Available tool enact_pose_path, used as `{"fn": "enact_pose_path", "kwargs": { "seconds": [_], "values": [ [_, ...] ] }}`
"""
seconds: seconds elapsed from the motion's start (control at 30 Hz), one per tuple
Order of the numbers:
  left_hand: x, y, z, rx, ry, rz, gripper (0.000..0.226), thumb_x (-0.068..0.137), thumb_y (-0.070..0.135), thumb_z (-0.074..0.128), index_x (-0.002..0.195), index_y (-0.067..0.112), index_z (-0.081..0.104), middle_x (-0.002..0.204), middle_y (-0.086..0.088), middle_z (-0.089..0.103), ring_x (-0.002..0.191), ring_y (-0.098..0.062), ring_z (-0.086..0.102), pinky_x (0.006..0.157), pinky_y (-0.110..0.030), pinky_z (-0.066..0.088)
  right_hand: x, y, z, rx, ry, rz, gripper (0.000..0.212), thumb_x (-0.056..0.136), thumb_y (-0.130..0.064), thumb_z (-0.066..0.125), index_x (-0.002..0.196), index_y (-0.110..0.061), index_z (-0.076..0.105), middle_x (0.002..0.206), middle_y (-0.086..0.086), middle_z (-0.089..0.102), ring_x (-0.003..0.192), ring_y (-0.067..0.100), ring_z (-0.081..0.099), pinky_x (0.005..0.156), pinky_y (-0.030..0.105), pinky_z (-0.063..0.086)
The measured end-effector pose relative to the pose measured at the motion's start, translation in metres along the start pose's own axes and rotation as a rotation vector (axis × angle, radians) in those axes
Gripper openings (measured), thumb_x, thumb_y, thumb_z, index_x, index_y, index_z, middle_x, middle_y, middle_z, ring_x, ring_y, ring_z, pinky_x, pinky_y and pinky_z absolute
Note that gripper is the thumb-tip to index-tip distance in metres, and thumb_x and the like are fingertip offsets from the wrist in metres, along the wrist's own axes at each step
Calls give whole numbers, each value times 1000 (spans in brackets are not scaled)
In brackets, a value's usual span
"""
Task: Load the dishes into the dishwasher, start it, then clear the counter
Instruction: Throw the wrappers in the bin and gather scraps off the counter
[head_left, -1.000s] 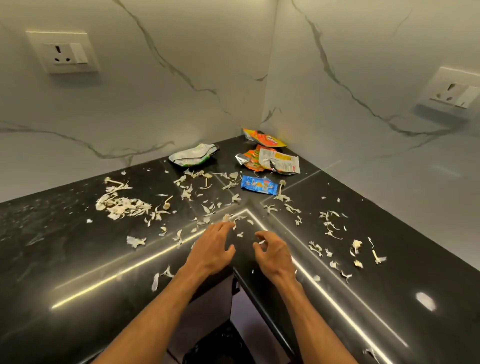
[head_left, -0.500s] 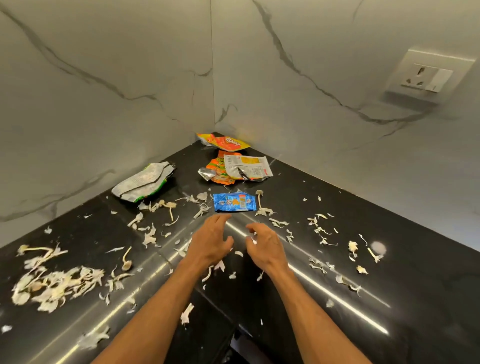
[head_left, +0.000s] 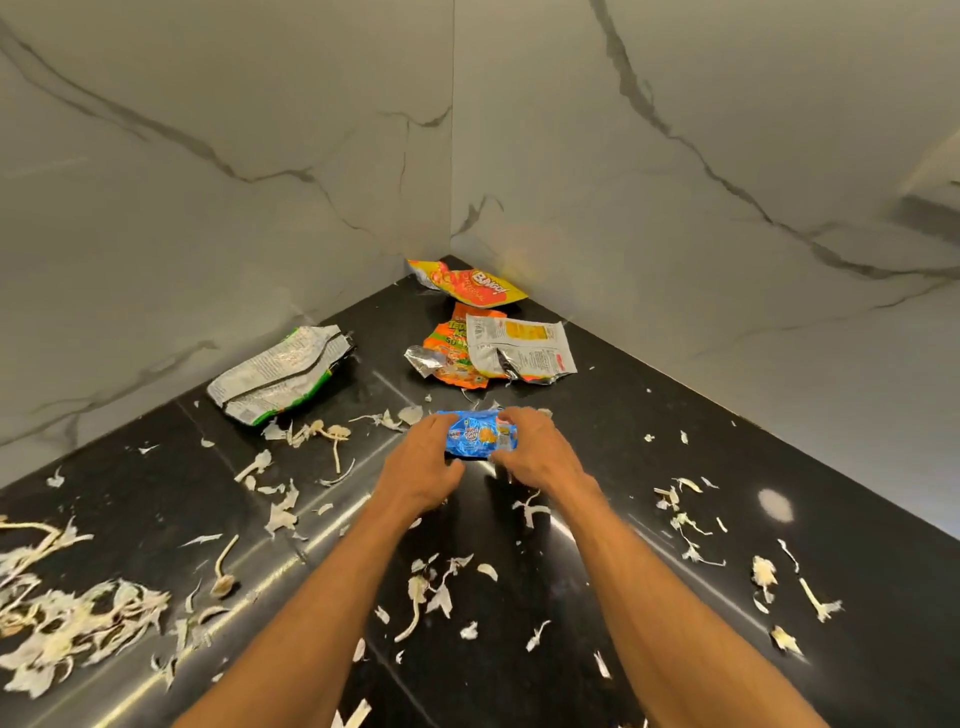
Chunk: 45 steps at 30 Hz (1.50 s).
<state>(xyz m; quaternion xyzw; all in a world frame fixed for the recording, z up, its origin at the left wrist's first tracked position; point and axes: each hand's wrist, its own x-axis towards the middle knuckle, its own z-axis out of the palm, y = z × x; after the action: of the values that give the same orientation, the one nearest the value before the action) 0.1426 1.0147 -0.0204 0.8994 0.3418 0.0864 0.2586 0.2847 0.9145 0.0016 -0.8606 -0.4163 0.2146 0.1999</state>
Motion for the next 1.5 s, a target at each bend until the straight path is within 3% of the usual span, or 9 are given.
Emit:
{"fn": "enact_pose_path", "kwargs": {
  "seconds": [0.3,0.47,0.63,0.9,1.03,1.17,1.27,1.37,1.5],
  "values": [
    [17,-13,9,-66,1,-72,59,86,24,59,141,21,37,139,-1,46,123,-15,46,98,-33,43,52,-4,1,-148,-238,-12,109,66,-28,89,153,-18,24,156,5,32,141,25,33,114,42,32],
    [17,-11,12,-155,38,-102,58,87,22,58,141,18,39,139,-2,47,123,-16,47,100,-31,43,53,-4,6,-197,-143,-20,82,70,-25,84,141,-19,43,139,7,47,126,25,47,104,41,43],
    [18,-8,12,-257,93,-180,59,88,20,58,143,21,36,145,2,42,127,-14,45,104,-34,42,46,0,10,168,-81,81,48,79,-7,75,124,-17,62,129,5,55,112,22,58,88,34,50],
    [19,7,13,-568,233,-314,79,88,42,64,150,27,18,149,-4,40,131,-22,46,106,-45,42,30,2,7,735,-76,168,36,79,2,75,111,-11,65,103,10,71,87,17,71,71,28,59],
    [31,14,7,-731,315,-387,62,87,23,69,141,16,40,130,-5,57,108,-17,60,89,-32,52,30,-1,4,801,-121,150,36,79,4,75,111,-9,65,101,12,72,79,16,71,62,24,56],
    [43,19,3,-804,362,-393,47,83,3,70,127,13,55,113,-6,67,94,-16,67,75,-24,55,41,4,5,704,-127,148,36,77,-15,81,110,-15,66,103,9,71,88,18,72,77,36,60],
    [51,17,2,-814,368,-395,46,83,-1,69,126,11,56,111,-6,67,92,-15,67,66,-17,53,53,10,-2,574,2,129,38,79,-36,78,110,-18,67,105,0,70,91,12,68,78,32,58],
    [60,14,5,-805,353,-407,46,84,-1,68,127,13,55,115,-6,66,95,-15,67,64,-16,52,66,18,-13,319,189,85,32,83,-30,71,112,-20,64,112,-1,65,99,12,61,86,34,54],
    [69,10,8,-818,327,-424,46,85,-2,67,128,12,54,116,-4,64,91,-10,64,57,-10,49,89,21,-22,22,270,-23,41,88,-21,67,127,-19,56,130,-1,51,121,18,49,96,36,46]
  ]
}}
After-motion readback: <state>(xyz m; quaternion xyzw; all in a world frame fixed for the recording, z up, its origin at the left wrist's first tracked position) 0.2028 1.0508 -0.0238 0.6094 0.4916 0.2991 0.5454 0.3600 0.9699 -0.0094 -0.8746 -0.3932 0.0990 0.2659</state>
